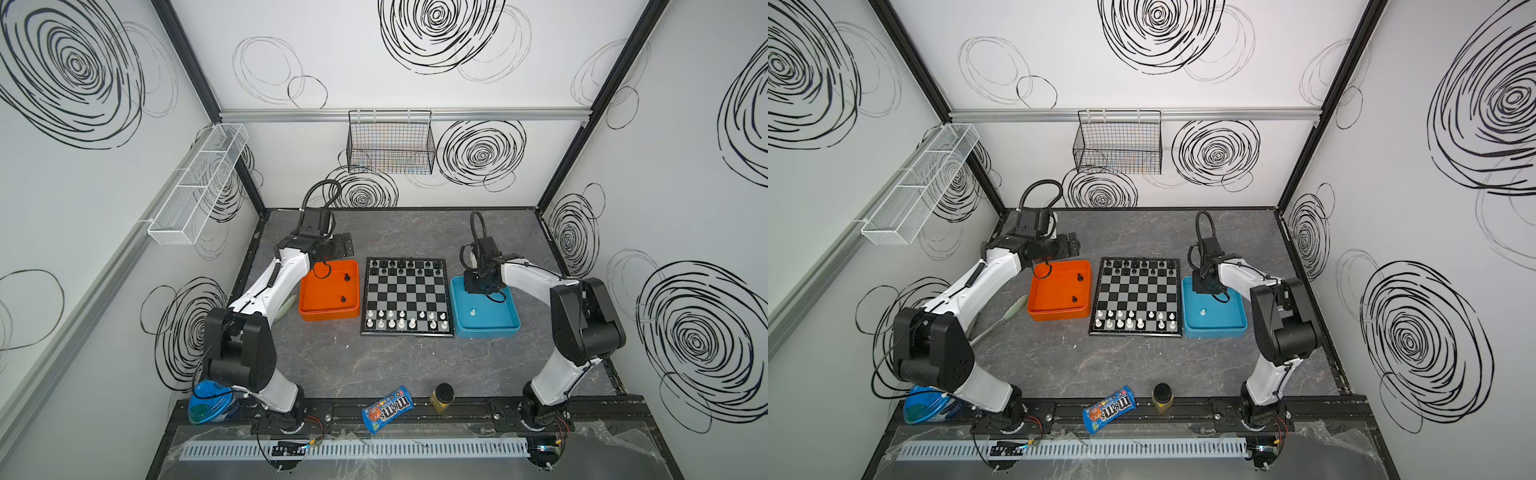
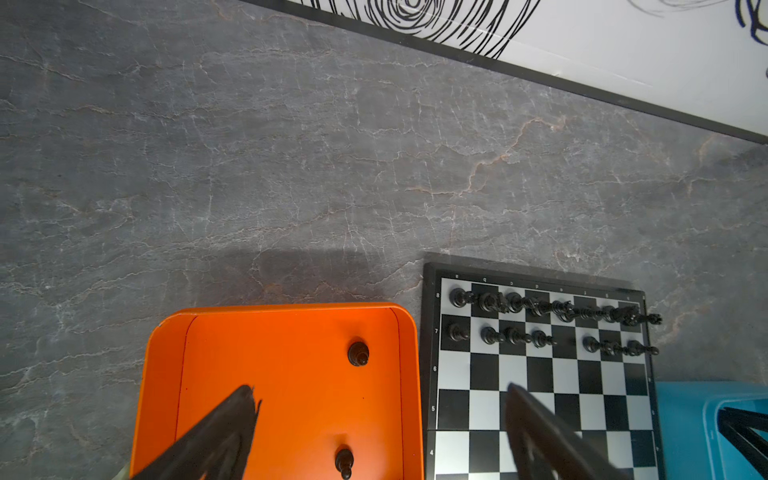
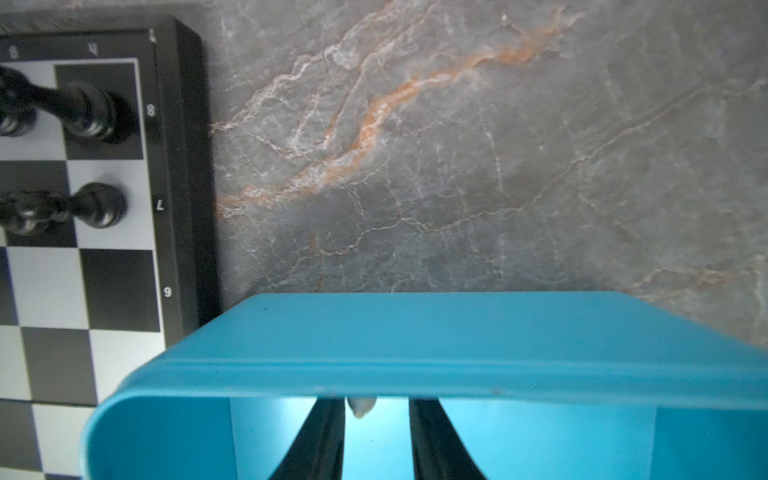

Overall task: Set up the chess pieces on the board
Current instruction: 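Close the right gripper on a white pawn in the blue tray and lift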

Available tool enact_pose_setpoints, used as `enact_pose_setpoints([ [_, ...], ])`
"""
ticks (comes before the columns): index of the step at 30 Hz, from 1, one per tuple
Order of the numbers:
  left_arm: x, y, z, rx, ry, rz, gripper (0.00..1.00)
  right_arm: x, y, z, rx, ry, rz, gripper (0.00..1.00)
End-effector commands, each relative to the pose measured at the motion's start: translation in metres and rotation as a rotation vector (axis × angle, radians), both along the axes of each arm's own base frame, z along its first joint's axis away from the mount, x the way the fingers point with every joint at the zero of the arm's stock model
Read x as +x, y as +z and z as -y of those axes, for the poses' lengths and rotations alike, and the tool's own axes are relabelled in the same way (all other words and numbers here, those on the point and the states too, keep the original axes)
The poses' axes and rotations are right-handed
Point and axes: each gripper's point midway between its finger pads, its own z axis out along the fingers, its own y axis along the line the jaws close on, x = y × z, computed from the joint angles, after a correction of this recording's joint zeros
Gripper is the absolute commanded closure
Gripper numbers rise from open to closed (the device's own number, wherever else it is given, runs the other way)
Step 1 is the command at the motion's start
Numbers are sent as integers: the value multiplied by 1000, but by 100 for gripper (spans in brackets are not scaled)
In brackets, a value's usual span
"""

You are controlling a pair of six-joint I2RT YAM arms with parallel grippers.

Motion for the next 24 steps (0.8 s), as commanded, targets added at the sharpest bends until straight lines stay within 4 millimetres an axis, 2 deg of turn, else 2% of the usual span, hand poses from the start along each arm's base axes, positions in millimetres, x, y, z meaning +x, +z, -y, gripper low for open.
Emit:
enact_pose_setpoints([
  [1,0,9,-2,-7,-5,35,4,11,6,-2,-18,1,35,72],
  [24,-1,12,-2,-5,-7,43,4,9,0,-3,-13,7,27,83],
])
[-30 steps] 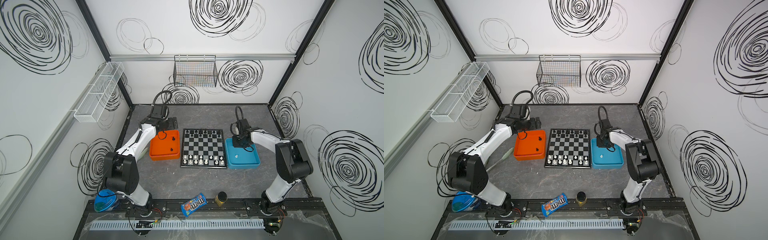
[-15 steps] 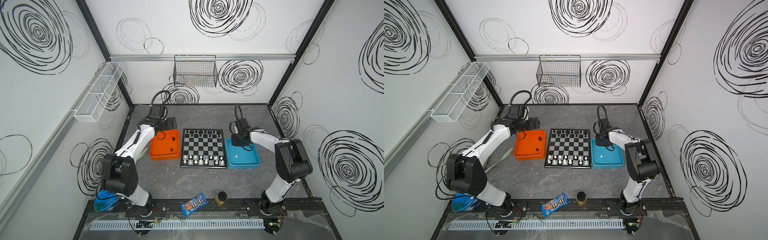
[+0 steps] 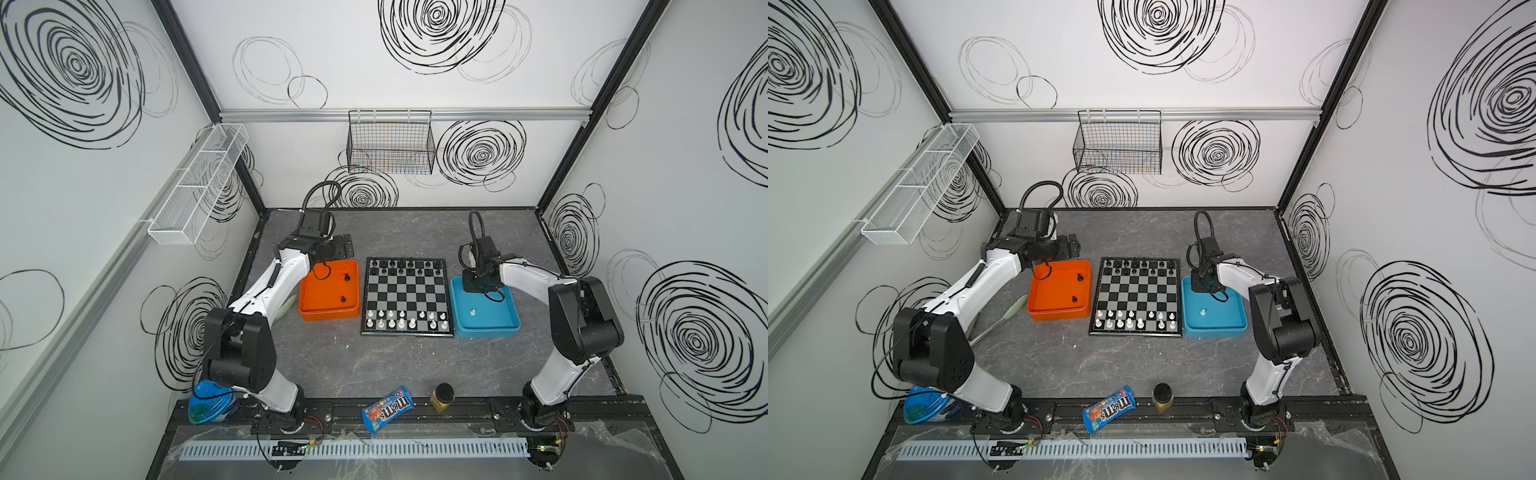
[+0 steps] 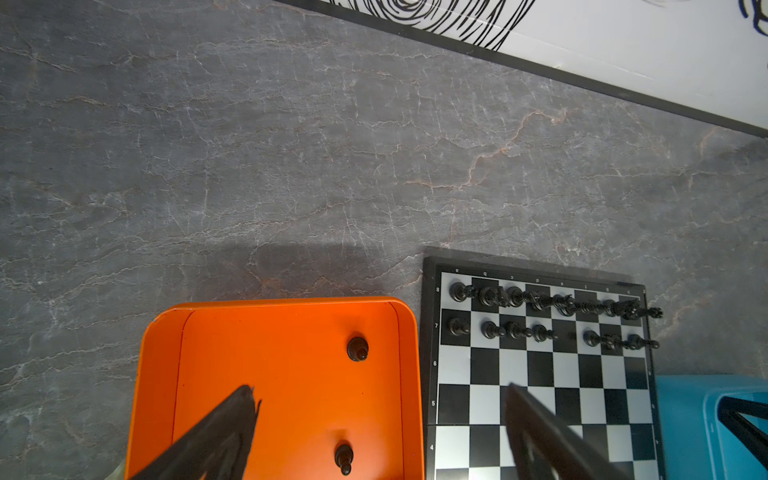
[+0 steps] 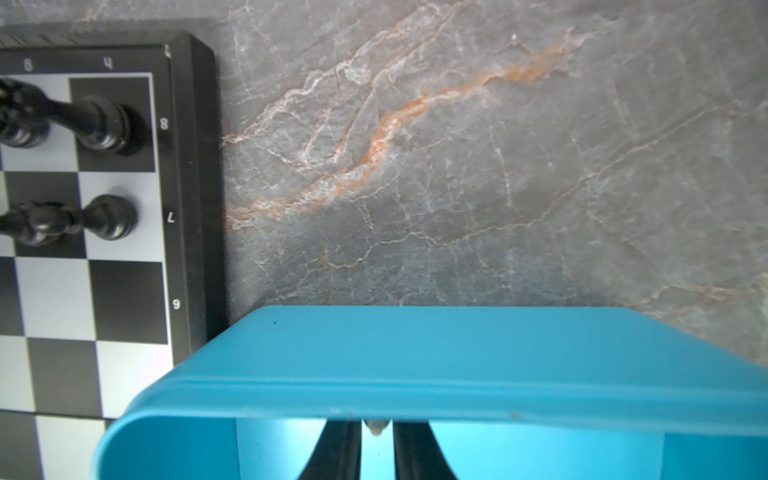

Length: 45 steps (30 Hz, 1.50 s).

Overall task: Set up the chess pieces on the board
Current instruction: 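Close the right gripper on a white pawn in the blue tray and lift, then carry the white pawn with the right gripper toward the board's nearest rows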

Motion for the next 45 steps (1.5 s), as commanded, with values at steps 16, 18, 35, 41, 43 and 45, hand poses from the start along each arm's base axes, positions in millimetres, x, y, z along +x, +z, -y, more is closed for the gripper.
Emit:
enact_pose_setpoints([
  [16,-2,20,-2,-19,2,66,4,-3,31,-1,-13,18,38,90],
  [18,-4,23,-2,-20,5,74,4,-7,39,-1,-20,24,46,90],
  [35,-40,26,-11,3,14,64,4,-45,114,-40,0,142,134,90],
  [41,-50,27,-17,9,27,69,4,-72,125,-81,50,219,146,90],
  [43,-52,27,-19,7,33,70,4,-83,125,-95,65,244,146,90],
  [45,-54,26,-21,9,41,67,4,-95,123,-108,82,267,140,90],
])
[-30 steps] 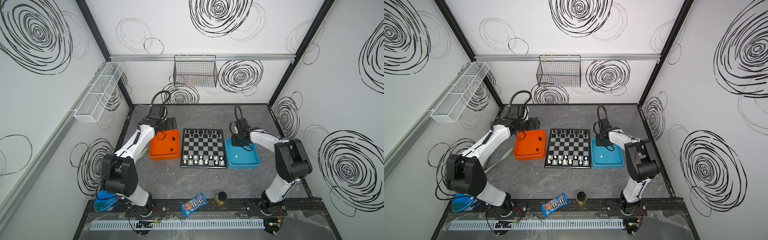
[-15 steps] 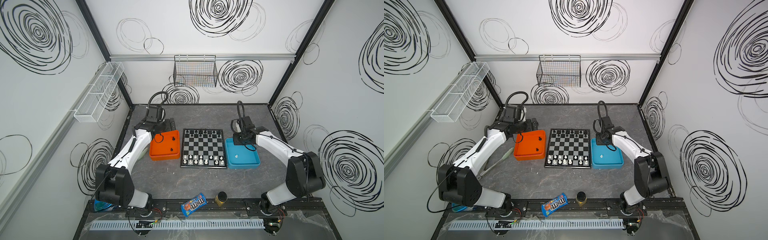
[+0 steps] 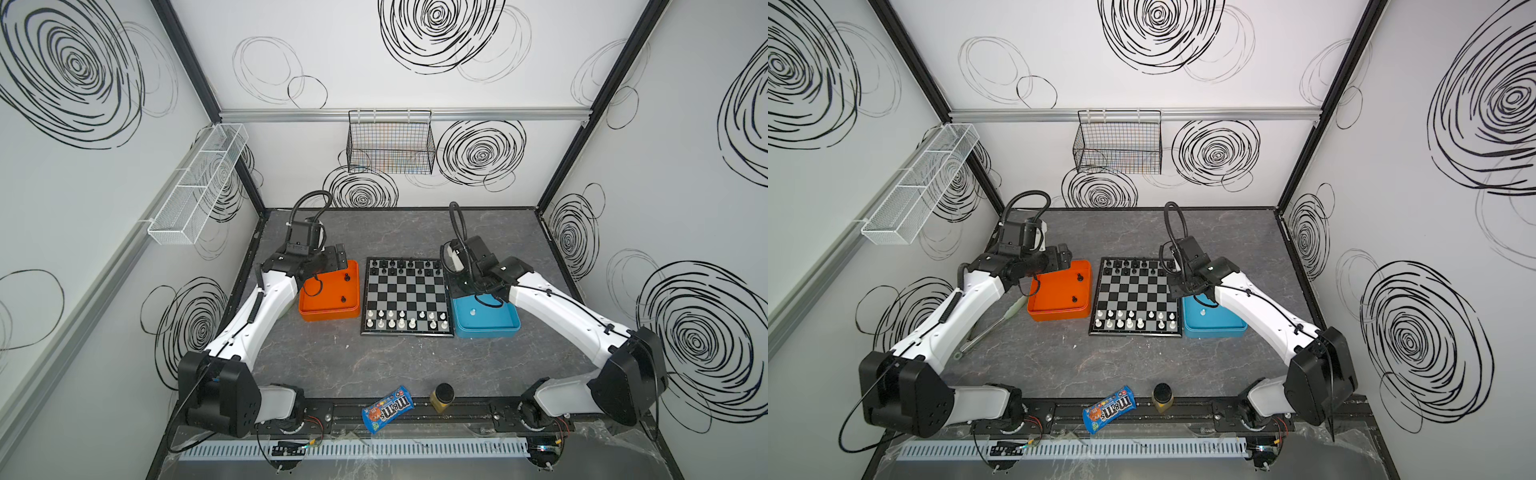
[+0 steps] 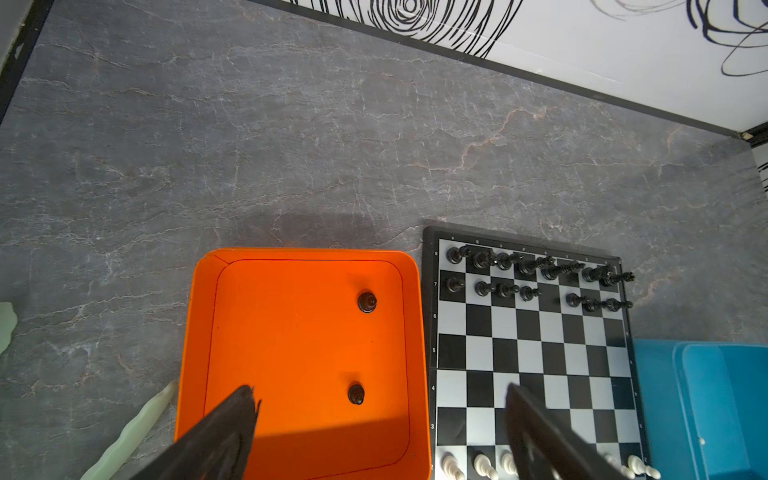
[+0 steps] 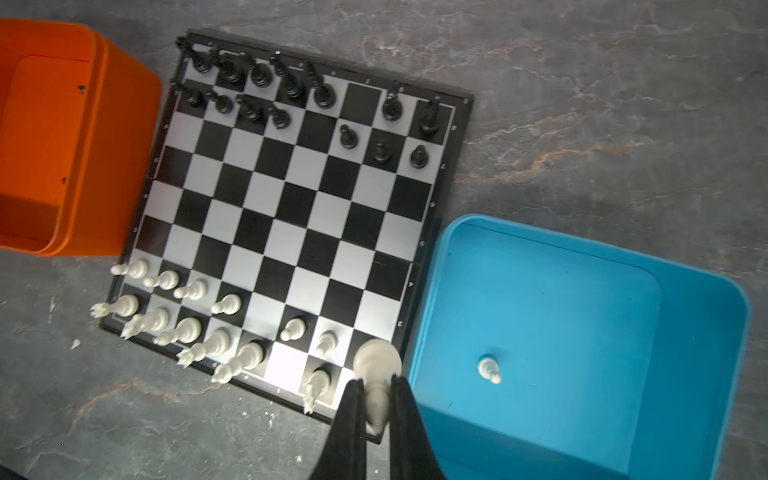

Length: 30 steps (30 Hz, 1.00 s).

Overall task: Set up the chess pieces on the board
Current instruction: 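Carry the white pawn with the right gripper toward the board's nearest rows, then move the held white pawn with the right gripper over the nearest rows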

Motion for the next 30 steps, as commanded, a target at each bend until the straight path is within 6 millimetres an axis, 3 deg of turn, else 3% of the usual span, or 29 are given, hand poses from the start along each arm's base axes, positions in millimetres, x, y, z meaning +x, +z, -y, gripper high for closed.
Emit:
enact_pose_setpoints([
  [1,-4,2,-11,13,32,11,4,-22,-2,-11,11,0,-26,90],
  [6,-7,4,-16,18,44,16,4,-48,-11,-39,38,55,-46,90],
  [11,-9,2,-19,21,52,13,4,-62,-25,-52,27,78,-64,90],
  [30,-4,-15,-19,31,42,-29,4,-49,-56,-62,-35,63,-100,90],
])
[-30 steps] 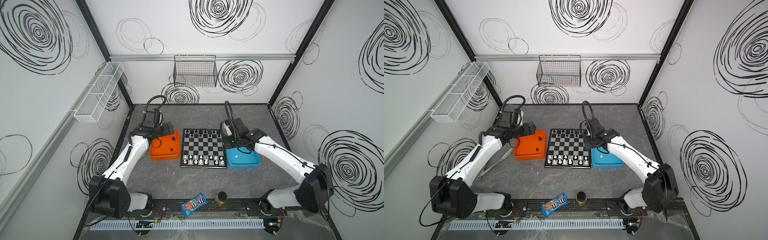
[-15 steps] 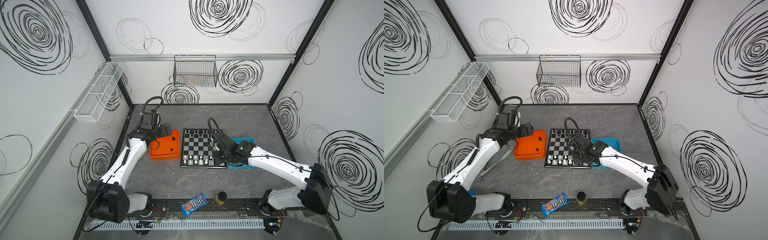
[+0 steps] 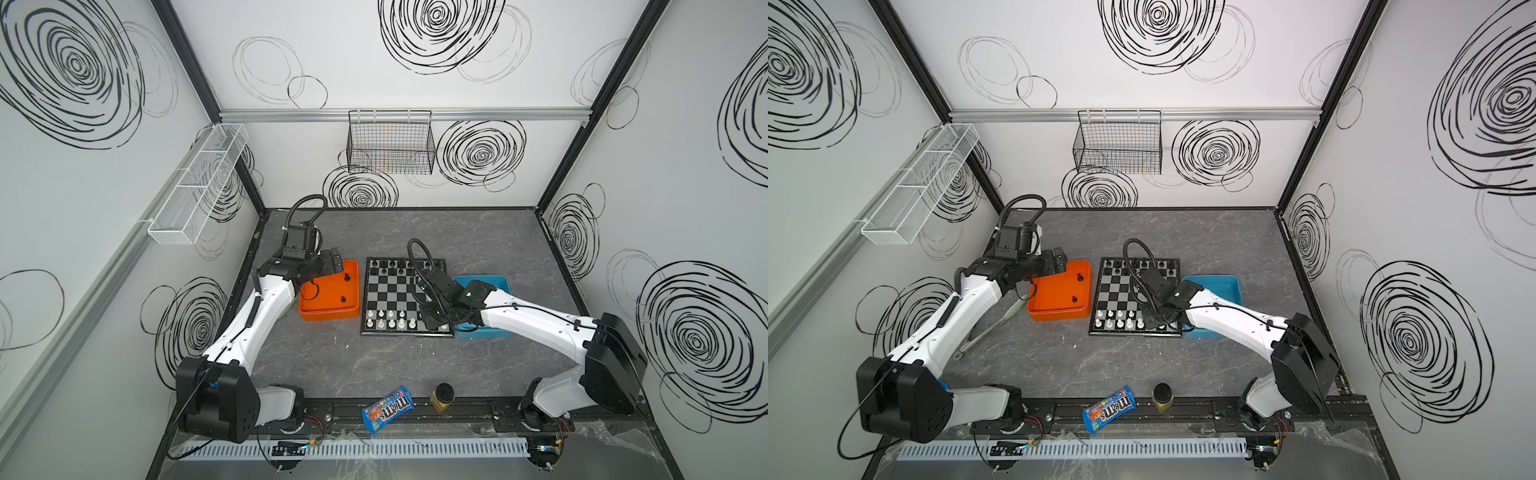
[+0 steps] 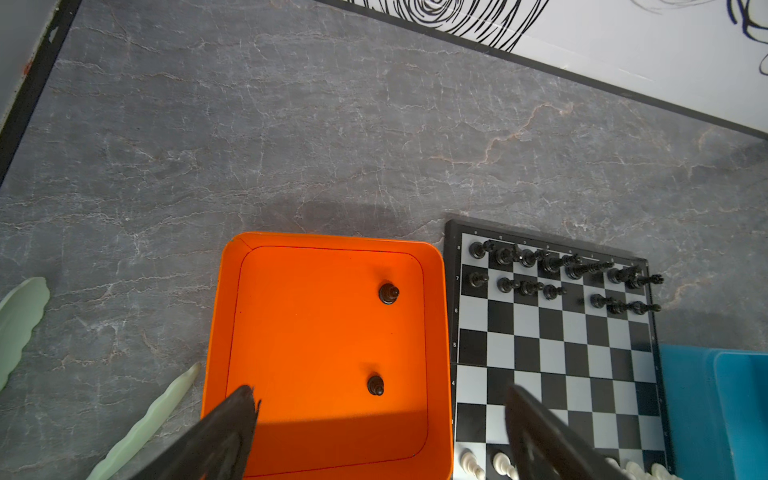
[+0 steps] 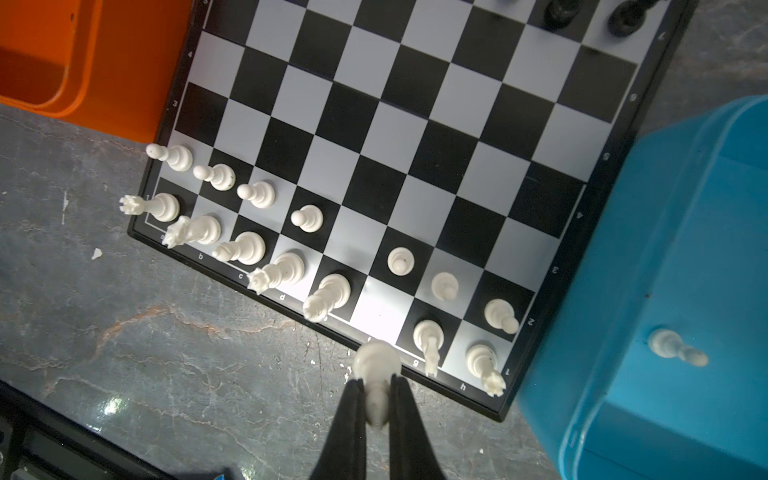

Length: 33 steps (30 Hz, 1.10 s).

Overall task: Set up the chess pieces on the board
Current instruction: 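Move the held white pawn with the right gripper over the nearest rows, then lower the white pawn onto an empty square in the board's nearest rows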

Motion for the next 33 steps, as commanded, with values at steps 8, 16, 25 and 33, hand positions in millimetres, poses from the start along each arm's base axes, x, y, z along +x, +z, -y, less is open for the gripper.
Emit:
enact_pose_setpoints([
  [8,3,-7,-5,17,2,-14,4,8,-6,-6,-13,-19,-1,90],
  [16,5,-10,-4,15,-1,-21,4,9,-16,-9,-30,-19,-24,90],
  [25,6,-11,-4,13,-2,-24,4,8,-28,-9,-49,-24,-46,89],
  [33,7,-13,-1,10,-9,-29,4,11,-34,-12,-56,-27,-56,89],
])
